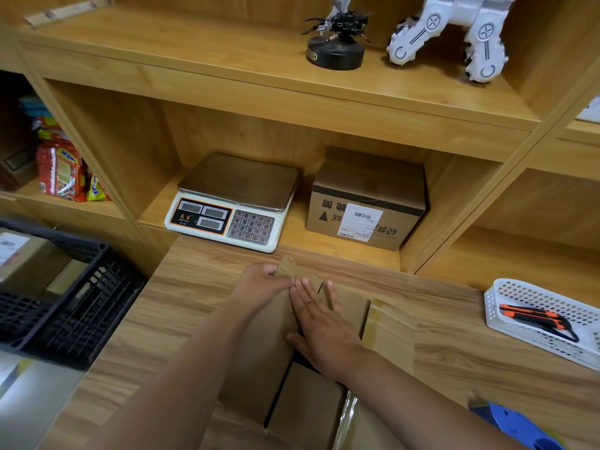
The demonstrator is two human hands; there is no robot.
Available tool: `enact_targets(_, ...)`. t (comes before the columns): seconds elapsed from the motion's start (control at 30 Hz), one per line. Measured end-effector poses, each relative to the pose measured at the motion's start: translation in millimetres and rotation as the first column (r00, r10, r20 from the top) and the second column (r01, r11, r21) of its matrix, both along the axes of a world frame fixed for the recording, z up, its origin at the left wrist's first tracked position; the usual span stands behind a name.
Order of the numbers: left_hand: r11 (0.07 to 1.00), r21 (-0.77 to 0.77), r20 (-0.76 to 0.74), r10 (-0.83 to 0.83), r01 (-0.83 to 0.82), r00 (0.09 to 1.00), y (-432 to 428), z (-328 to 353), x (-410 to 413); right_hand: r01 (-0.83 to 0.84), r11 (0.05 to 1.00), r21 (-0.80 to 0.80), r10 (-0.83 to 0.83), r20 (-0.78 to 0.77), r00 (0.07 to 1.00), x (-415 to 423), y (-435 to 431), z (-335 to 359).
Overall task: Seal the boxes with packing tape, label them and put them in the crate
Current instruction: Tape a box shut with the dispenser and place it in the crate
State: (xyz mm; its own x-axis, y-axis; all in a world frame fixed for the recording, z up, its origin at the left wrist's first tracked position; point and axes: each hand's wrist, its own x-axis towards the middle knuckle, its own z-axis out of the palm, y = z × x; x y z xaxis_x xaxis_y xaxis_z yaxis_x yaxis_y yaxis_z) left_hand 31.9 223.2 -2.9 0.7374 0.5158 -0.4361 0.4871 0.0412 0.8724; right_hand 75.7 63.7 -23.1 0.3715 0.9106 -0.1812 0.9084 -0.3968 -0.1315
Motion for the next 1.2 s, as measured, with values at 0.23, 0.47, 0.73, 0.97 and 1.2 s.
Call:
enact_targets(0.23, 0.996, -0.079, -0.027, -0.036, 0.034, 0.999, 0, 6, 11, 0.027, 1.0, -0.01, -0.026, 0.051, 0.998, -7, 1, 2)
enact_targets(0.47, 1.0, -0.013, -0.045, 0.012, -0.012, 0.999, 1, -1, 15, 0.027, 0.999, -0.034, -0.024, 0.081, 0.996, -6, 3, 1)
enact_targets(0.73, 1.0, -0.002, -0.006, -0.007, 0.007, 1.0, 2, 1, 7, 0.007, 0.998, -0.069, -0.008, -0.014, 1.0, -2, 1, 9)
enact_targets(0.97, 0.997, -0.06, 0.0, -0.047, 0.047, 0.999, -9, 27, -17, 0.101, 0.989, 0.107, -0.106, 0.051, 0.993, 2, -34, 19)
enact_targets(1.2, 0.976, 0.112, 0.101, -0.196, 0.185, 0.975, -58, 40, -61, 0.401, 0.891, 0.213, -0.405, -0.025, 0.914, -4, -100, 14)
